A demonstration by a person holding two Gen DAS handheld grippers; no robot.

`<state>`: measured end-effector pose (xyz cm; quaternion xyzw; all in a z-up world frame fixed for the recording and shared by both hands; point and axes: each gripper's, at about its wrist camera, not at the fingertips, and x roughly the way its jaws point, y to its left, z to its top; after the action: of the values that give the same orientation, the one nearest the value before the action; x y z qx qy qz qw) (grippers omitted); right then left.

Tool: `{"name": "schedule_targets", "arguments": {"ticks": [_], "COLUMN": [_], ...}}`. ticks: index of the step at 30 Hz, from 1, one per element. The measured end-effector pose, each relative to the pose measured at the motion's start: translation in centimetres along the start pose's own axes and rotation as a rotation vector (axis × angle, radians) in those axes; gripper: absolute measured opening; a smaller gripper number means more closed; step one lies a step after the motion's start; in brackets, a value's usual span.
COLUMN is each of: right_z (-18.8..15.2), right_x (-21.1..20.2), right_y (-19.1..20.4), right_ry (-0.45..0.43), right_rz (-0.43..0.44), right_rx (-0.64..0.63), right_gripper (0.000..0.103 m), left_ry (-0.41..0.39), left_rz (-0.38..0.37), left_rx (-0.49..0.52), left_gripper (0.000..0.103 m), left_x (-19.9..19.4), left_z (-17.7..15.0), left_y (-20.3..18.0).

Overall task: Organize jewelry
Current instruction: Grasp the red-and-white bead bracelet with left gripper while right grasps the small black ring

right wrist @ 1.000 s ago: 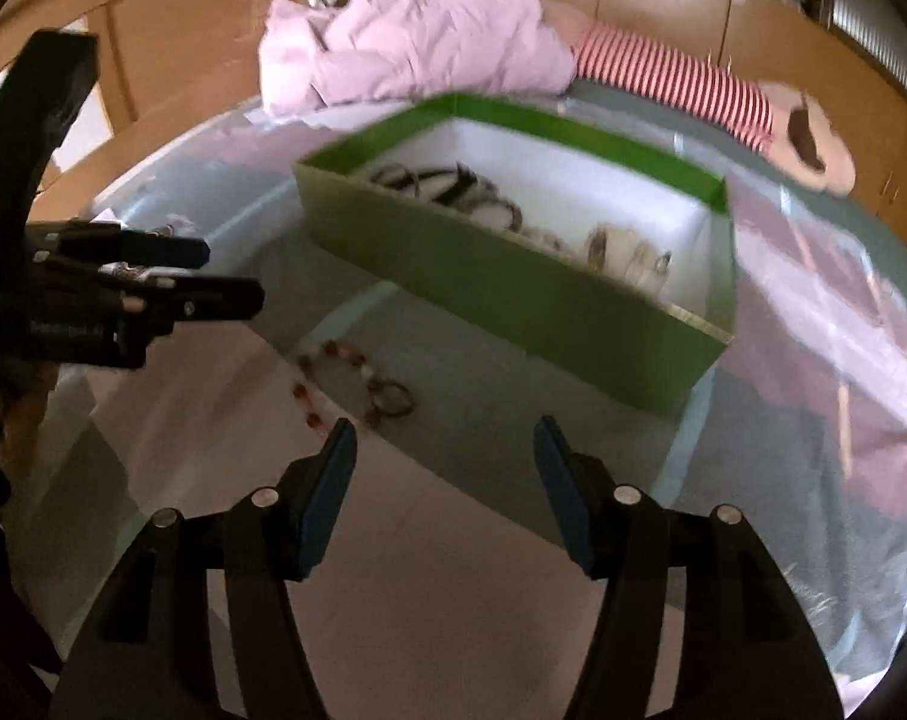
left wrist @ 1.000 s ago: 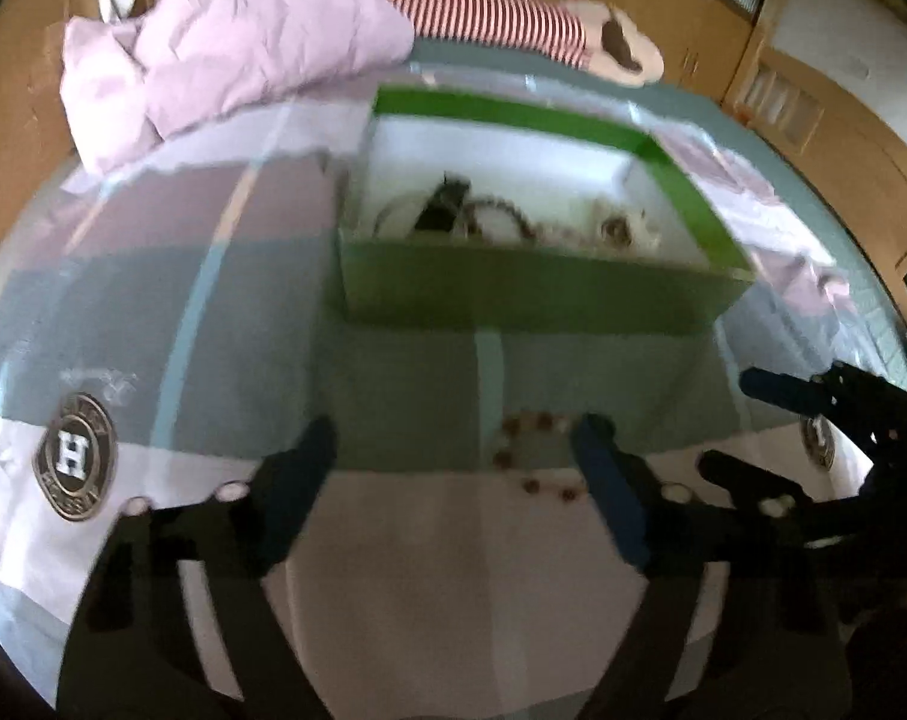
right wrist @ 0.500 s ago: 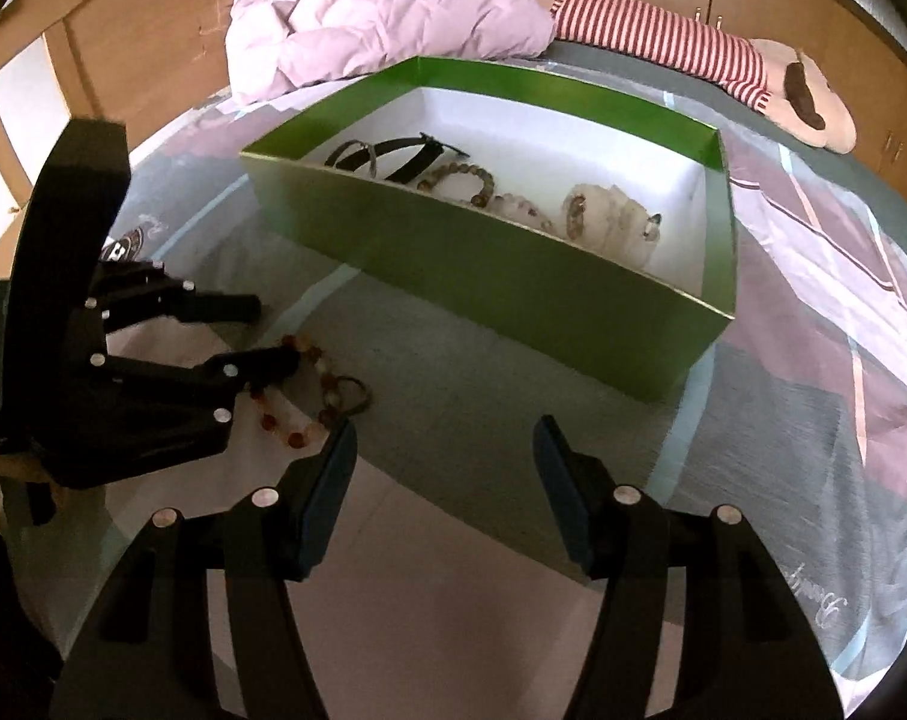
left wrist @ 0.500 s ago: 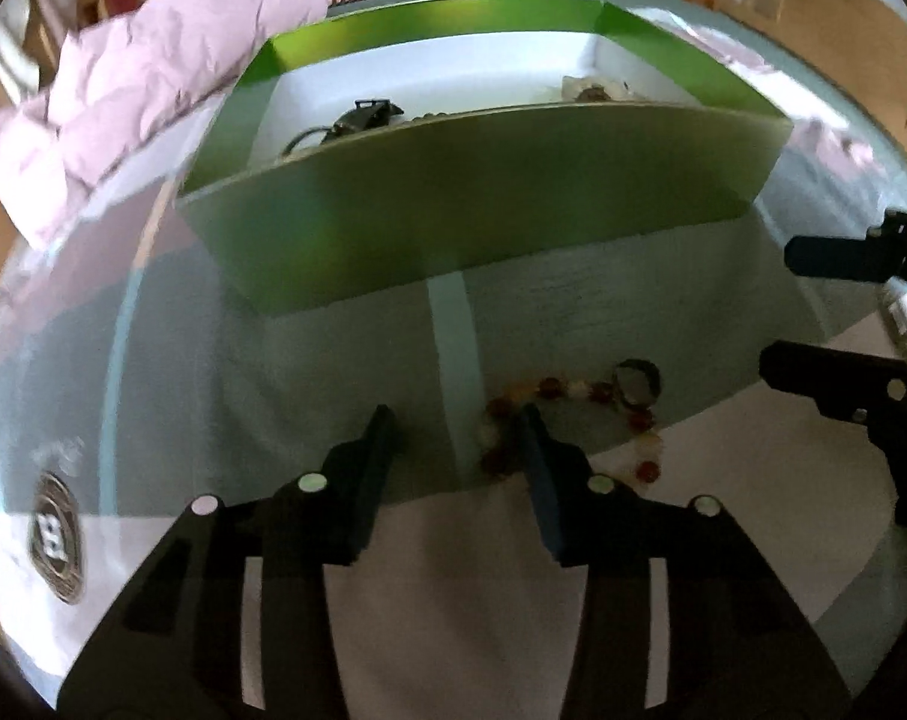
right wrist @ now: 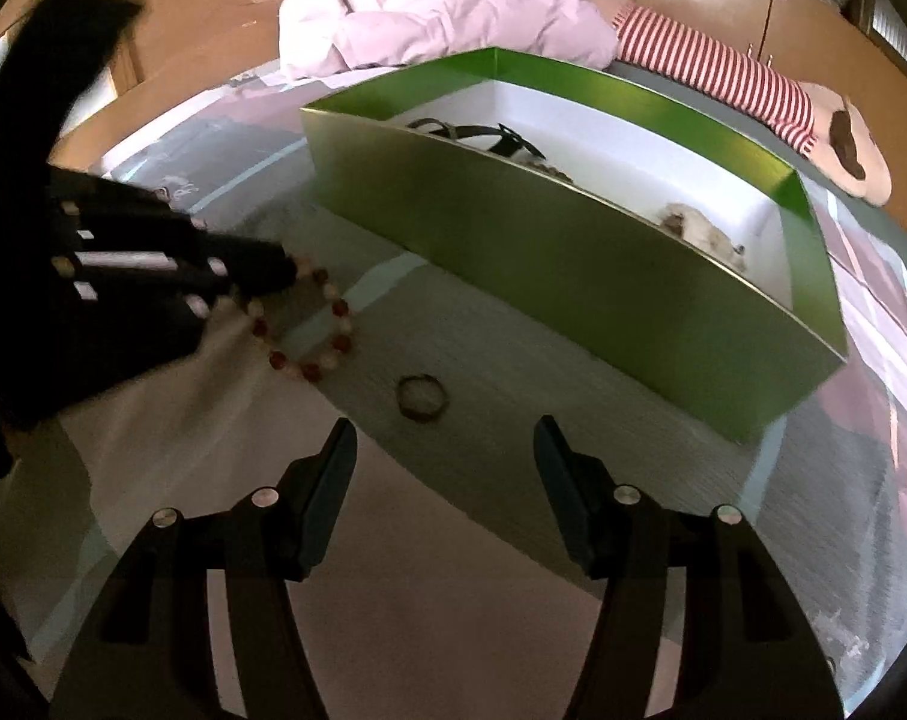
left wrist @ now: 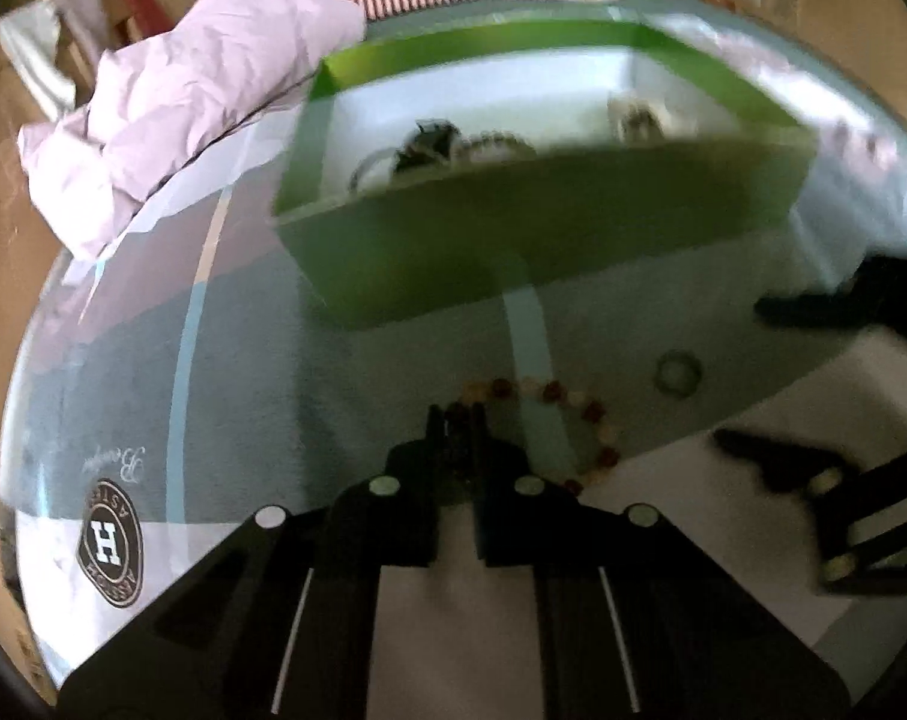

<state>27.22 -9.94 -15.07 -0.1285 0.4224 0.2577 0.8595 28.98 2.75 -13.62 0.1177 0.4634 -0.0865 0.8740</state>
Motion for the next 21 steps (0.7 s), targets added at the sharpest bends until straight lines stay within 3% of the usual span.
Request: {"name": "schedule_targets", "arguments": {"ticks": [2,11,21], "right_z": [0.1,0.9,1.1], "right_x": [0.5,1.9,0.7], "right_y": [-0.1,-0.4,0.1], "right_ry": [-0.006,-0.009,-0.041], "right_rz": [0.005,0.033,-0.023], "right_rx": [0.017,0.045,0.028], "right_gripper": [0.058,0.022,0.019], "left_ry": [-0.038,-0.183,-0.289], "left_rz": [-0.021,-0.186,-0.238], "left_rx": [-0.045,-0.213,-0.243], "left_gripper": [0.008,0.008,0.008], "left_x": [-1.4,-7.9,-12.6], "left_z": [0.5,2.3,3.0], "left_y": [1.0,3.8,4.1]}}
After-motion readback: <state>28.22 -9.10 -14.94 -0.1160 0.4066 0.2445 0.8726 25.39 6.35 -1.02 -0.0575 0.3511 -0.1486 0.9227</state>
